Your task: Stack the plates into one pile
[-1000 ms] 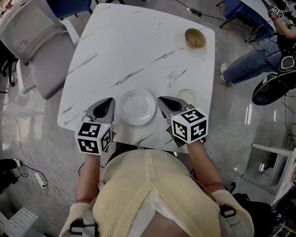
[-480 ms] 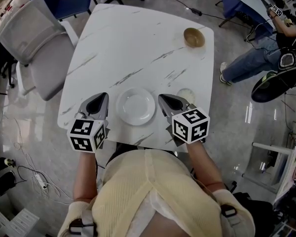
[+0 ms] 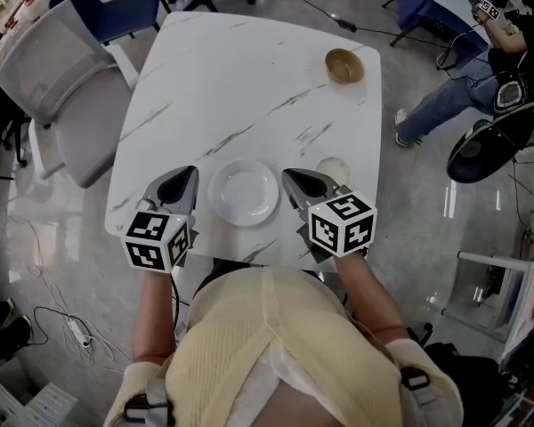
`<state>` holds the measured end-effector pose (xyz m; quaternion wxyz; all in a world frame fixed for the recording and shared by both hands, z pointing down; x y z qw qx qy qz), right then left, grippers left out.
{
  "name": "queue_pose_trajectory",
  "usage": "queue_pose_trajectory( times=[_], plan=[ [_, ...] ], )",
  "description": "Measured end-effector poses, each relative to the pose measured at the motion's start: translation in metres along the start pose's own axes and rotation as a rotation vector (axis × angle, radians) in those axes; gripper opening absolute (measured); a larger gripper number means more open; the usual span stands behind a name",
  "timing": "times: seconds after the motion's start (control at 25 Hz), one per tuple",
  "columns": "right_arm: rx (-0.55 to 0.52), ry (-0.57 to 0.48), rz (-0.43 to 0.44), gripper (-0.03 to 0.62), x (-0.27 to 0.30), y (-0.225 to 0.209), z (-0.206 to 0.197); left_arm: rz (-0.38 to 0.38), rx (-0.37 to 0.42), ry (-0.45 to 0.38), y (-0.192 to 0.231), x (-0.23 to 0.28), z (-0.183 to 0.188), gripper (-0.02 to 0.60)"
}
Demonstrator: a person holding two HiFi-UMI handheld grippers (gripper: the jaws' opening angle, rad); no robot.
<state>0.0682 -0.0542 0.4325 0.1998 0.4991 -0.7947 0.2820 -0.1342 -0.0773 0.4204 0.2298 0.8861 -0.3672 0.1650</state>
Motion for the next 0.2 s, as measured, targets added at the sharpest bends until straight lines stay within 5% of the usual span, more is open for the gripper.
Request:
queue_pose_trajectory(
  times=[0.2],
  plan=[
    [0.002,-0.002,0.001,0.002,0.001,-0.0002,0.0,-0.042,0.002,-0.007,-0.0036,0.0043,0.0037,0.003]
  ],
)
Point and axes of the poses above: the fingertips, and each gripper's own axes: x forward along the fingers, y to its left, z out of its top, the point moved 3 cm from there along -x, backward along the fingers, and after that the axes turned 10 degrees about -z, right-handed, at the moved point
